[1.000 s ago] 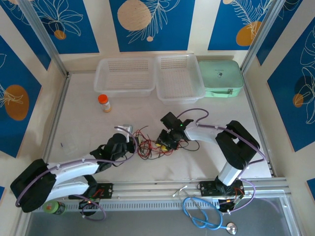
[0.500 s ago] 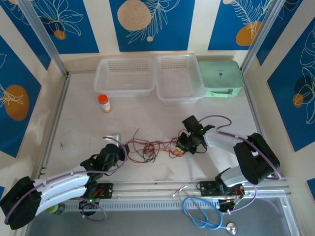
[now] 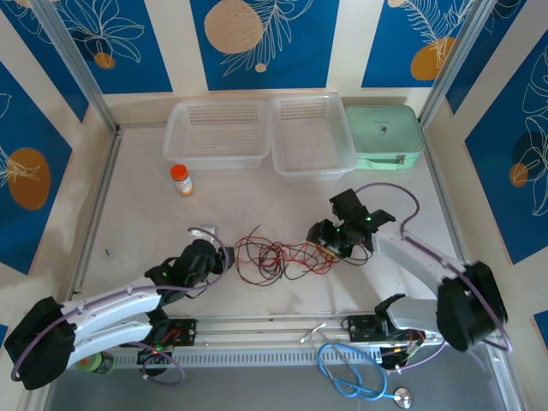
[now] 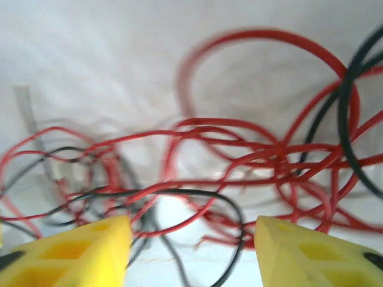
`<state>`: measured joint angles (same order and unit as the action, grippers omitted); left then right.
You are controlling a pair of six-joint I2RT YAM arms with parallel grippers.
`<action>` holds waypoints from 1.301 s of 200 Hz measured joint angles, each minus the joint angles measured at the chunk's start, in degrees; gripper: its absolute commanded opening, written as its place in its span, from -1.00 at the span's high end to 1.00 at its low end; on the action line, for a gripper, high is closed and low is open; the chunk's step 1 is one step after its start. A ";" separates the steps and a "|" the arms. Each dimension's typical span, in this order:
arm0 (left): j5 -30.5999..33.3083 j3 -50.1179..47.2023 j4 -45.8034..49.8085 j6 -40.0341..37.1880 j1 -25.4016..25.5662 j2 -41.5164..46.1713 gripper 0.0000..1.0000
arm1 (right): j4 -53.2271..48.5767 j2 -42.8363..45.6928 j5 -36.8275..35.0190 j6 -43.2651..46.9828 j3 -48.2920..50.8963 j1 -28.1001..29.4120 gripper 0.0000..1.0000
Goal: Untangle the cables
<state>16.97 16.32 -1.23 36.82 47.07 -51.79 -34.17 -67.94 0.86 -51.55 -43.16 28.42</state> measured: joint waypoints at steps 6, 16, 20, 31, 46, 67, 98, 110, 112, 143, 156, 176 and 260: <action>-0.44 1.92 1.31 -0.70 0.00 0.66 -0.33 | -1.29 2.25 -0.24 1.11 -1.42 0.22 -0.48; -1.01 5.03 3.61 -1.51 0.00 1.51 -0.39 | -3.21 5.20 -0.48 2.69 -3.37 0.68 -0.50; -1.29 6.32 4.50 -2.36 0.00 1.77 -0.40 | -3.98 6.34 -0.48 2.99 -4.07 0.85 -0.49; -1.99 9.55 6.80 -3.06 0.04 1.97 -0.44 | -5.75 8.37 -0.61 3.80 -5.33 1.36 -0.48; -3.21 13.64 10.01 -4.33 0.13 1.33 -0.46 | -7.65 9.40 -0.61 3.82 -5.90 2.47 -0.37; -5.05 17.33 12.79 -5.40 0.76 -1.03 -0.50 | -8.07 7.58 0.07 2.45 -5.79 5.25 -0.16; -9.11 19.61 12.57 -5.42 1.73 -9.51 -0.61 | -2.43 0.59 2.16 -2.29 -5.44 9.51 -0.06; -10.60 19.76 11.54 -5.14 1.99 -14.12 -0.62 | -0.07 -3.34 2.19 -3.87 -5.44 10.75 -0.06; -10.78 19.76 11.47 -5.09 2.03 -14.62 -0.62 | 0.35 -4.02 2.16 -4.17 -5.44 10.93 -0.06; -13.94 18.75 6.51 -3.26 2.45 -23.08 -0.62 | 3.89 -12.22 1.62 -6.21 -5.44 12.68 -0.08; -15.04 18.23 4.44 -2.64 2.56 -24.94 -0.61 | 5.01 -14.60 1.03 -6.56 -5.46 13.00 -0.09; -16.20 18.32 1.77 -2.60 2.62 -27.89 -0.59 | 6.32 -18.29 0.55 -6.54 -5.97 13.49 -0.09; -12.52 22.95 3.85 -3.91 2.84 -36.33 -0.32 | 3.74 -26.03 -4.81 -5.03 -9.77 15.19 0.10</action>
<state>4.45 39.27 2.61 32.91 49.91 -88.12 -30.44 -93.97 -3.95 -56.58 -52.93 43.62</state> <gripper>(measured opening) 0.661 0.454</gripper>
